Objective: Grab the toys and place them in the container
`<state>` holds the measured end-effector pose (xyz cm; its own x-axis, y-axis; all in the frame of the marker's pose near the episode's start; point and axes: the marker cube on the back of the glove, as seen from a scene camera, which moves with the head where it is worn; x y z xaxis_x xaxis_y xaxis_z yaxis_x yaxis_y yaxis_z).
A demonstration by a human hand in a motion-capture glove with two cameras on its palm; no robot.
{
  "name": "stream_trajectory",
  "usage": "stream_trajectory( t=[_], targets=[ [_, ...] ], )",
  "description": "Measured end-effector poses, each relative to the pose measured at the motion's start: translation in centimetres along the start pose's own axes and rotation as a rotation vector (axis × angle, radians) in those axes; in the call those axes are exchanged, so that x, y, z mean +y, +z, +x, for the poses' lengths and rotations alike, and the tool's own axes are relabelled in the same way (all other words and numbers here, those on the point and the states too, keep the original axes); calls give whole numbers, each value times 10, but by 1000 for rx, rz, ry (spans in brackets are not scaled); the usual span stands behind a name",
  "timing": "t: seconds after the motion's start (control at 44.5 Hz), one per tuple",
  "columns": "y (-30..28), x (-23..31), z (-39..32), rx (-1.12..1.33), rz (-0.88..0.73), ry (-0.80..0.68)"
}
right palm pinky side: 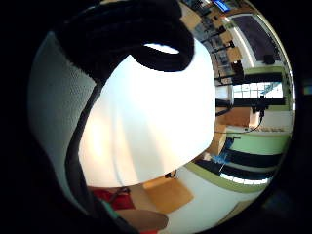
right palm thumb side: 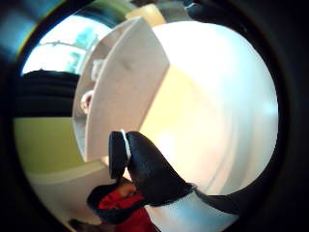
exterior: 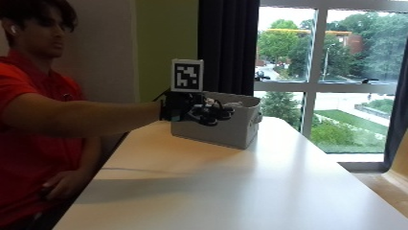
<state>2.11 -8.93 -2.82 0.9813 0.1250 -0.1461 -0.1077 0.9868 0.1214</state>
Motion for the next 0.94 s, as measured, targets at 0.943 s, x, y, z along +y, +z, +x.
stream_trajectory(
  t=[0.943],
  targets=[
    [44, 38, 8, -149, 119, 22]
  ],
)
